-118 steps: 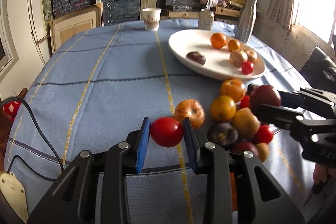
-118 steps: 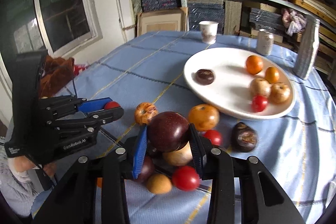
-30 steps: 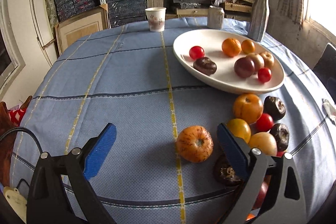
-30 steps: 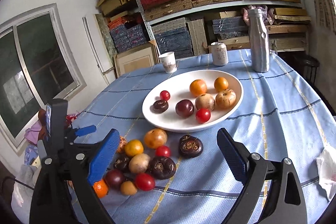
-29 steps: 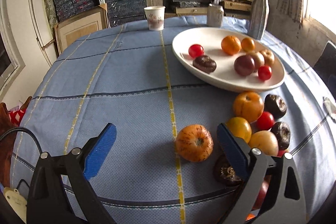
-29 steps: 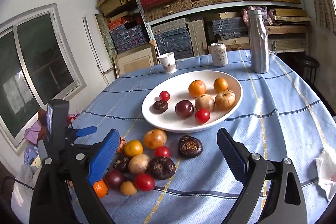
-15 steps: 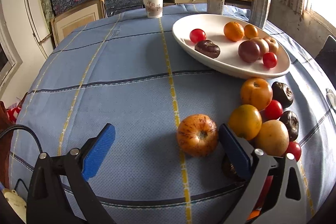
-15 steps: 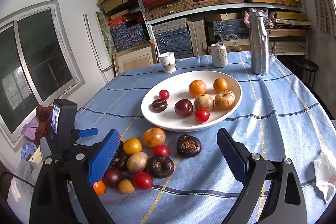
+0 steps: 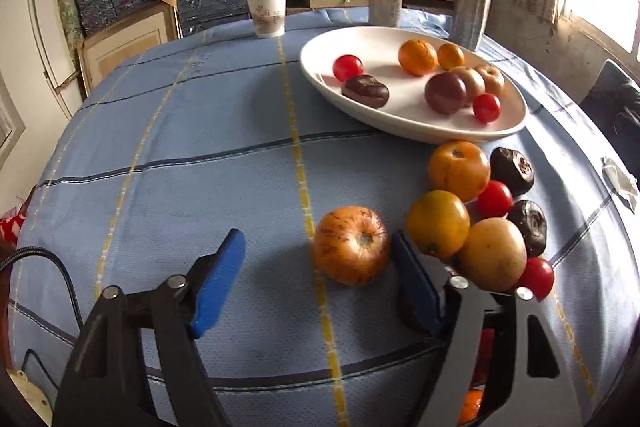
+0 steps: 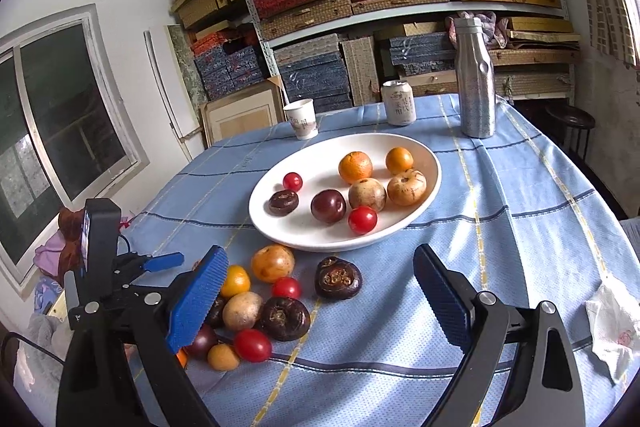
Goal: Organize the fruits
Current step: 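Grasp the red-orange apple with the left gripper, then grasp the dark brown fruit with the right gripper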
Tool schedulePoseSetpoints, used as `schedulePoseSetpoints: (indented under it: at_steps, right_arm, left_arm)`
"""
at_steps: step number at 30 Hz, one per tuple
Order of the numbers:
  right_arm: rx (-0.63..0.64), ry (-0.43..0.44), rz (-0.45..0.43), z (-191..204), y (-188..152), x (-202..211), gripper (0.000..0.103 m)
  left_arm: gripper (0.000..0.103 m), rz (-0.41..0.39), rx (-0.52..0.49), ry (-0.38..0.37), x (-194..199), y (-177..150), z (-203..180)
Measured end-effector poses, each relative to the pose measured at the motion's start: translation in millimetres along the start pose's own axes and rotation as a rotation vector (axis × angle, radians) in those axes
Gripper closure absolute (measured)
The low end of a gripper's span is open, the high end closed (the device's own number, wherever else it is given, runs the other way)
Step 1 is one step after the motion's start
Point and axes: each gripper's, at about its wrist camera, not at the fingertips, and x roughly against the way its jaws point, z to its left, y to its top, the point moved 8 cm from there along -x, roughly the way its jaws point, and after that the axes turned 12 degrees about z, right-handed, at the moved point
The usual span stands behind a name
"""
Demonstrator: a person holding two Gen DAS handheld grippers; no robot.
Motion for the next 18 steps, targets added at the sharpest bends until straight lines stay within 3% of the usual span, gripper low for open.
schedulePoseSetpoints:
  at_steps: [2, 5, 14, 18]
  right_arm:
    - [-0.002, -0.005, 0.003, -2, 0, -2, 0.008]
    - [-0.004, -0.012, 0.014, -4, -1, -4, 0.008]
    - [-0.02, -0.034, 0.045, -12, -4, -13, 0.008]
    - [-0.013, -0.064, 0.066, -15, -6, -21, 0.008]
  left_arm:
    - [0.031, 0.006, -0.005, 0.004, -2, 0, -1]
    - [0.042, 0.012, -0.001, -0.022, -3, 0, -3]
    - [0.062, 0.019, -0.025, -0.059, -5, 0, -12]
    - [0.064, 0.009, 0.004, -0.057, -2, 1, -7]
